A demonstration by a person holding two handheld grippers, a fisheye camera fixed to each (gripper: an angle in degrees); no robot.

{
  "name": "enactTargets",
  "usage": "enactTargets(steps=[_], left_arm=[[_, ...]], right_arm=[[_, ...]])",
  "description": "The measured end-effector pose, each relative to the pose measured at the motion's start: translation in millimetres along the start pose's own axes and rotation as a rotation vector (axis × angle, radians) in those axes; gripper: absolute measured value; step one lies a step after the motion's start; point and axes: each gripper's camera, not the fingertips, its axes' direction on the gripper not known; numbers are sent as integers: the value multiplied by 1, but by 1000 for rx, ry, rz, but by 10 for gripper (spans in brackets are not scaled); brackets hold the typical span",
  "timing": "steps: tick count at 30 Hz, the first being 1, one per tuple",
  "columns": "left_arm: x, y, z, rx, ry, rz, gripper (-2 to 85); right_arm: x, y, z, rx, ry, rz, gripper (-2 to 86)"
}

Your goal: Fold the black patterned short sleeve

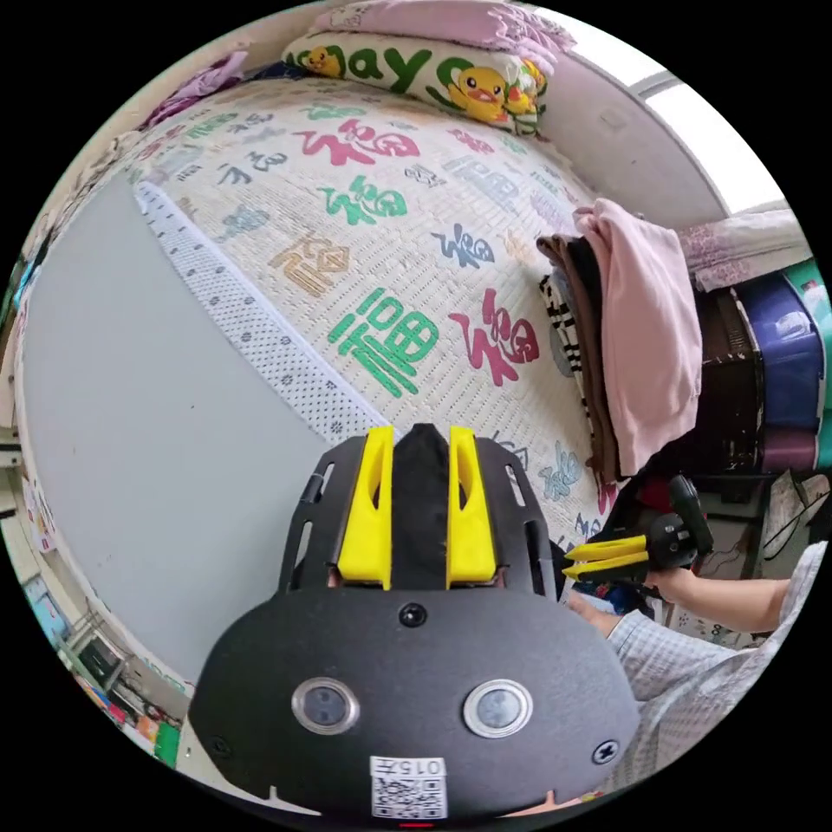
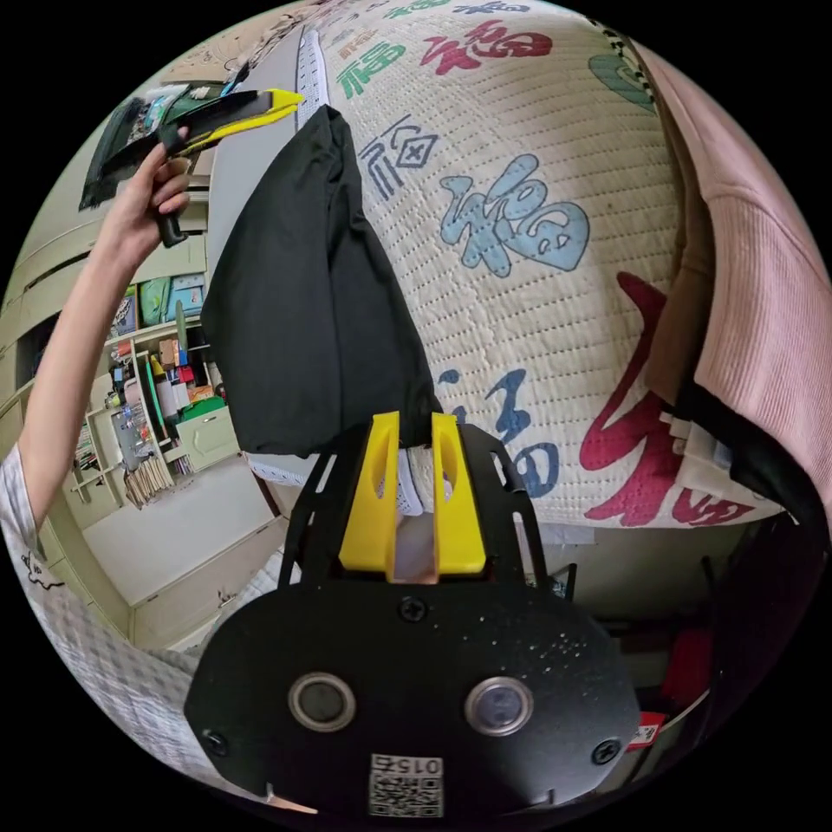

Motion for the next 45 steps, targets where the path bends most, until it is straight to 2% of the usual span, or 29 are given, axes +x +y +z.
enactTargets(steps=[3, 10, 17, 21, 25, 29, 33, 37, 39, 43, 45], left_arm=[[6, -11, 23, -92, -55, 60, 27], [-7, -15, 8, -26, -107, -15, 5], [-26, -5, 14, -3, -85, -92, 8], [-49, 19, -8, 59, 13, -129, 33], [-83, 89, -67, 238, 132, -171, 50], [-126, 192, -128, 353, 97, -243, 43], [-198, 340, -182, 415, -21, -497, 34], [-269, 467, -195, 434, 23, -767, 40], [-292, 499, -191, 438, 63, -823, 48], [-337, 527, -164, 436, 193, -847, 60], [-355, 528, -149, 441, 283, -847, 63]], right_arm=[[0, 12, -7, 10, -40, 30, 16], [-13, 44, -43, 46, -44, 44, -1], [-42, 50, -73, 53, -90, 83, 12], [-76, 54, -104, 68, -46, 86, 41], [-111, 64, -131, 56, 48, 74, 25], [-201, 69, -165, 61, 233, -55, 2], [-348, 58, -171, 94, 415, -287, -3], [-472, 35, -147, 55, 235, -426, 3], [-566, 21, -115, -7, 237, -575, 18], [-697, 12, -67, -107, 219, -826, 62], [-760, 9, -30, -176, 315, -946, 79]])
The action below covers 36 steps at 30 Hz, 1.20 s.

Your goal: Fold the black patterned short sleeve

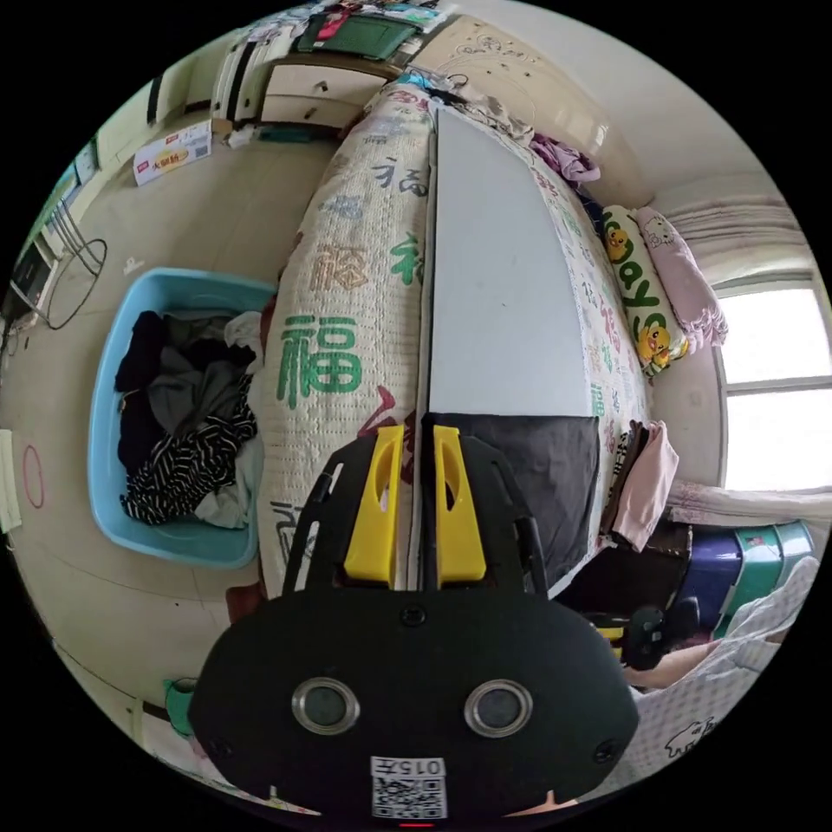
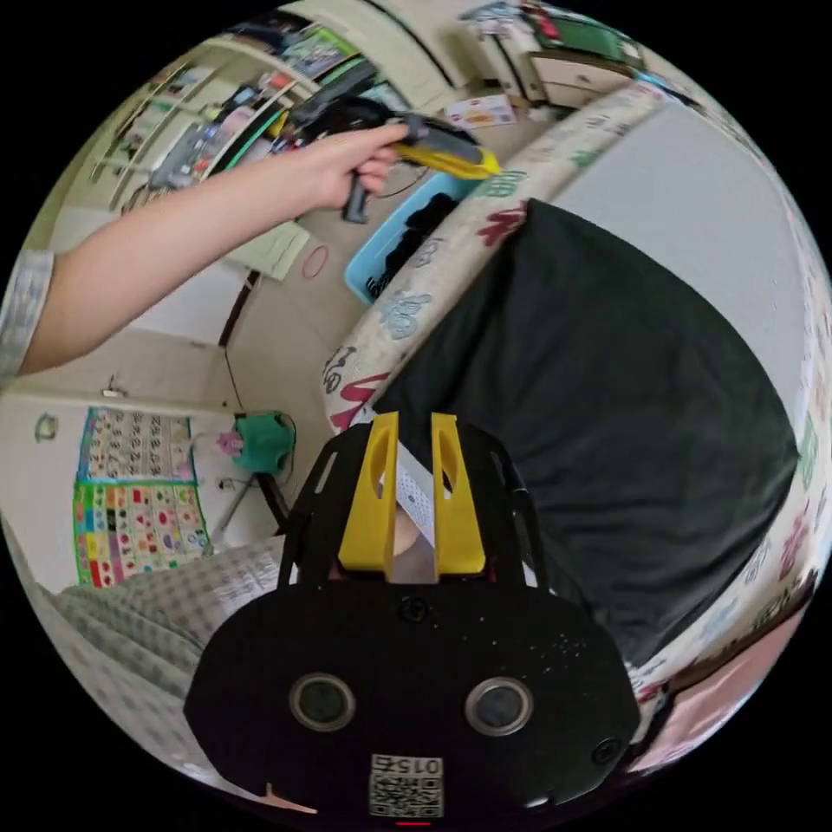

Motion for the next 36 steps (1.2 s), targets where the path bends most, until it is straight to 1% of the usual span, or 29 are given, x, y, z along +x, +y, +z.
enactTargets(steps=[3, 4, 8, 10, 11, 13, 15, 16, 18, 20, 22, 23, 25, 26, 29, 31, 33, 34, 36], left_arm=[[-11, -13, 13, -25, 103, 12, 66], [-11, -18, 16, -35, 109, 31, 67], [-7, -31, 16, -59, 52, 88, 55], [-8, -39, 16, -88, 38, 123, 29], [-8, -41, 16, -95, 34, 129, 25], [-10, -46, 9, -95, 24, 151, 9], [-10, -47, -1, -54, -8, 154, 3], [-10, -46, -6, -28, -17, 154, 1], [-12, -47, -4, -46, -42, 150, 0], [-16, -48, 3, -78, -46, 128, 2], [-22, -50, 2, -78, -24, 95, 8], [-23, -50, 1, -75, -22, 90, 10], [-25, -49, -5, -63, -5, 86, 28], [-25, -49, -6, -63, -1, 86, 35], [-22, -47, -9, -64, 15, 111, 54], [-16, -46, -5, -79, 19, 135, 51], [-12, -46, 1, -97, 3, 141, 35], [-9, -45, 5, -104, -8, 143, 23], [-5, -44, 7, -98, -30, 147, 9]], right_arm=[[-28, -51, 18, -112, 59, -61, 102], [-31, -59, 20, -131, 61, -63, 106], [-40, -97, 20, -230, 59, -39, 93], [-44, -107, 10, -225, 100, -30, 62], [-47, -114, 4, -233, 141, -25, 28], [-53, -124, -5, -245, 142, -40, 9], [-66, -135, -24, -232, 105, -100, 1], [-70, -137, -28, -232, 114, -121, 0], [-81, -144, -32, -282, 176, -173, 0], [-78, -148, -34, -309, 164, -137, 4], [-72, -150, -50, -290, 115, -92, 12], [-70, -148, -65, -264, 69, -68, 21], [-68, -144, -91, -230, 40, -28, 49], [-67, -139, -111, -201, 54, -13, 63], [-59, -123, -145, -125, 213, 31, 72], [-47, -117, -141, -159, 251, 48, 84], [-34, -109, -117, -287, 234, 49, 88], [-32, -107, -113, -313, 235, 47, 82], [-36, -93, -111, -314, 263, 16, 29]])
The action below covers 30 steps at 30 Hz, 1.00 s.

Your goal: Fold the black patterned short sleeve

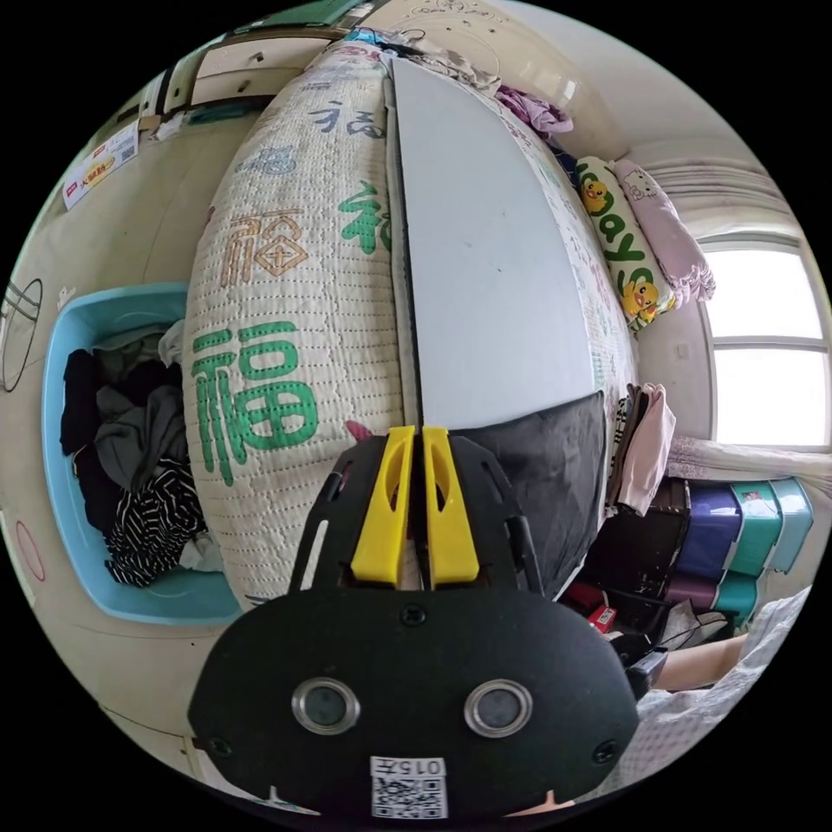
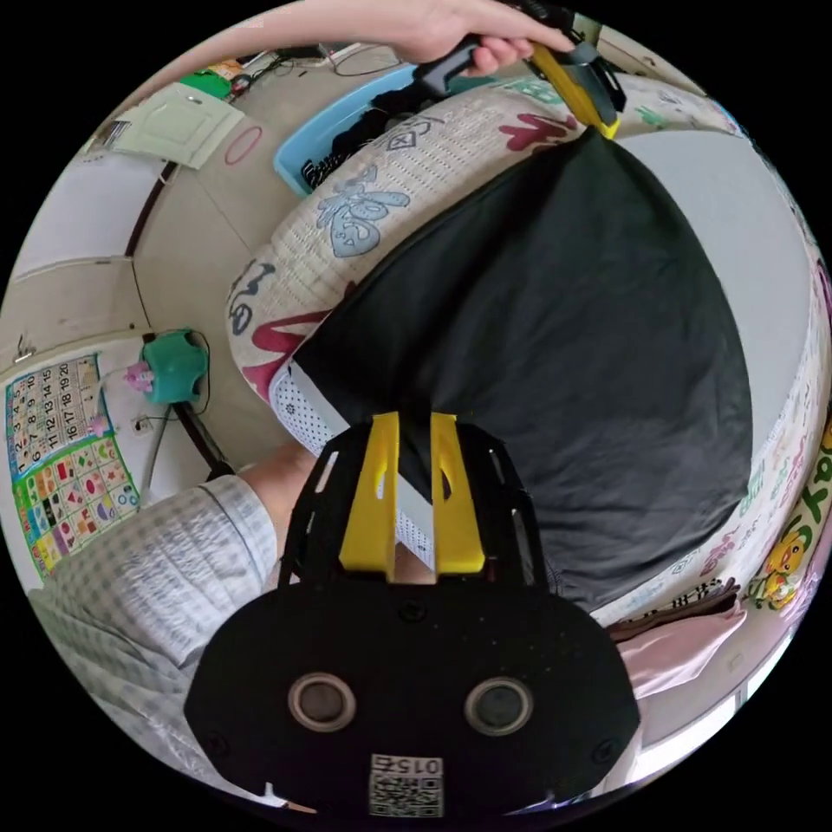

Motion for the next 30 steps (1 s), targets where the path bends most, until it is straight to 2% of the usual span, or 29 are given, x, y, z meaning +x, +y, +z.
enactTargets(steps=[6, 11, 14, 16, 19, 21, 22, 23, 24, 26, 27, 28, 30], left_arm=[[16, 4, 13, -10, -83, 6, -2], [31, 18, 10, 30, -68, -6, 1], [50, 41, -22, 172, -95, 16, 4], [83, 63, -50, 302, -143, 86, 8], [156, 99, -79, 517, -300, 233, 23], [200, 117, -77, 645, -412, 308, 41], [218, 126, -66, 735, -433, 271, 49], [226, 129, -58, 781, -425, 258, 53], [241, 129, -37, 797, -365, 269, 56], [268, 107, 0, 590, -199, 356, 41], [288, 90, 25, 464, -78, 382, 33], [312, 78, 51, 412, -3, 428, 33], [353, 60, 92, 341, 20, 498, 49]], right_arm=[[-5, 51, 17, 2, 81, -29, 19], [25, 105, 11, 92, -84, 62, 59], [46, 169, -2, 219, -175, 107, 49], [56, 213, -10, 286, -166, 123, 31], [73, 293, -31, 446, 18, 214, 12], [96, 357, -37, 567, 210, 426, 15], [107, 371, -32, 576, 229, 527, 17], [132, 397, -14, 550, 201, 672, 46], [159, 415, 14, 445, 95, 714, 62], [198, 451, 55, 350, -105, 785, 67], [217, 486, 73, 414, -188, 823, 73], [226, 504, 80, 456, -214, 839, 74], [260, 569, 115, 491, -228, 955, 80]])
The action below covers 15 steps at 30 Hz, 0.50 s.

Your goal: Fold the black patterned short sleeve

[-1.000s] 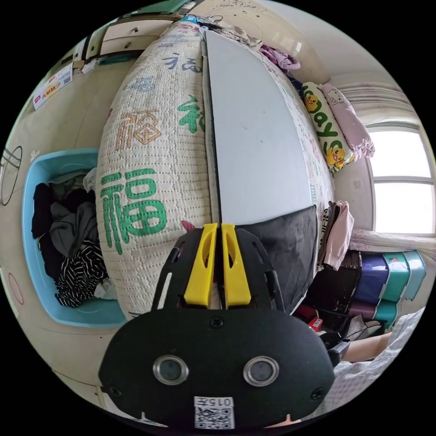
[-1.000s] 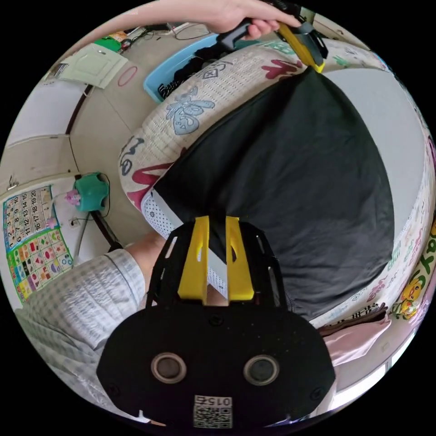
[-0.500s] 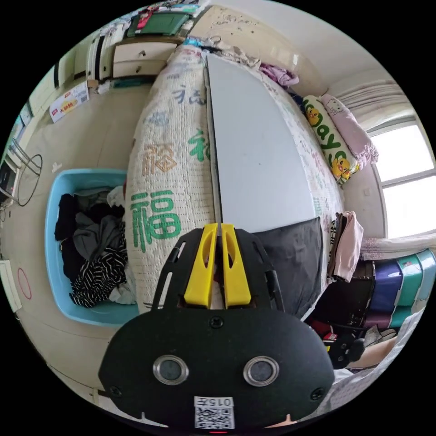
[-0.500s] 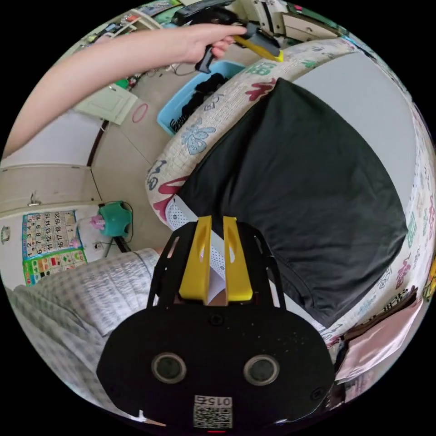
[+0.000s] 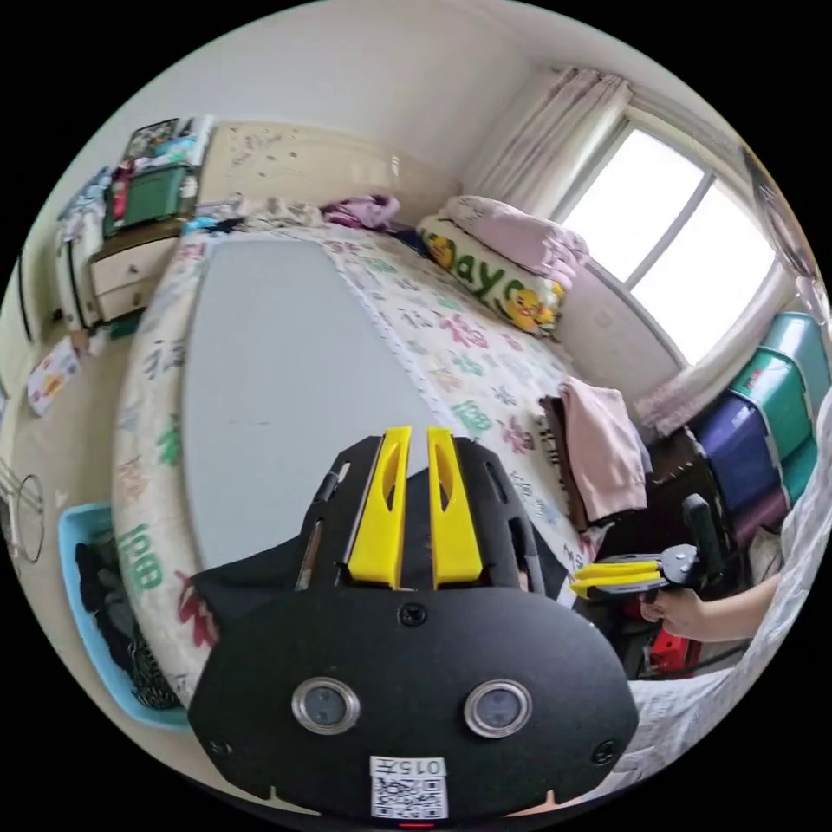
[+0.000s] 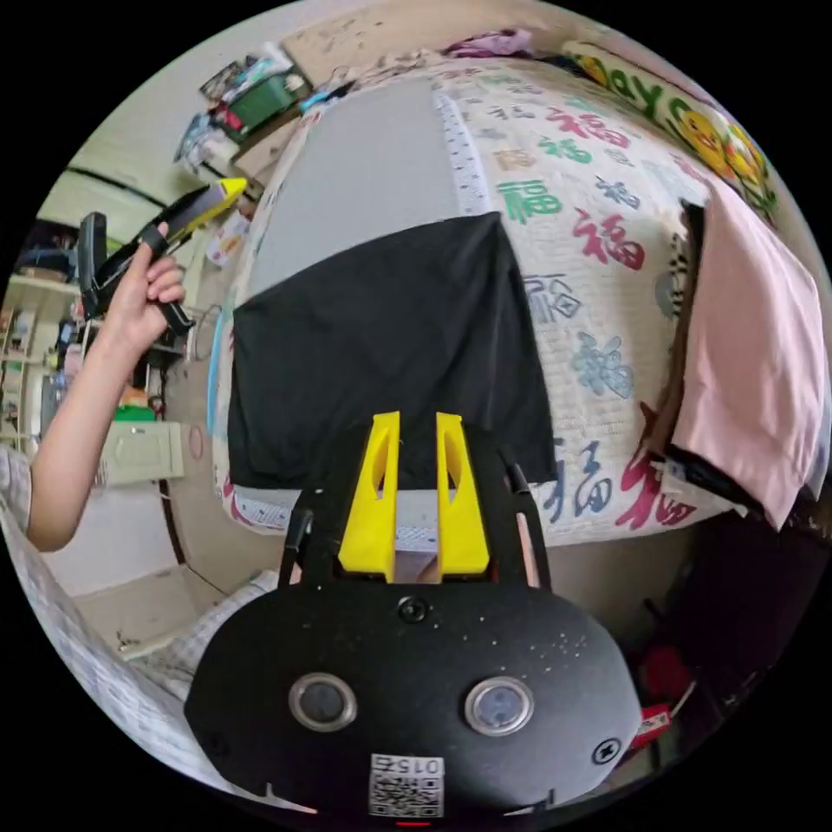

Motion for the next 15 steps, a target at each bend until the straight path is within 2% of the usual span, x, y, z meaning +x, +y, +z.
enactTargets(steps=[2, 6, 10, 13, 15], left_arm=[[32, -23, 54, -108, 33, 72, 67], [98, -62, 180, -340, 56, 230, 102], [136, -78, 295, -655, 76, 300, 131], [152, -79, 341, -752, -87, 358, 130], [156, -77, 358, -794, -135, 350, 121]], right_arm=[[52, 10, 9, -9, 35, 54, 86], [140, 28, 56, -87, -25, 99, 103], [177, 41, 102, -162, -81, 112, 111], [193, 51, 127, -172, -100, 121, 113], [202, 55, 138, -179, -79, 121, 105]])
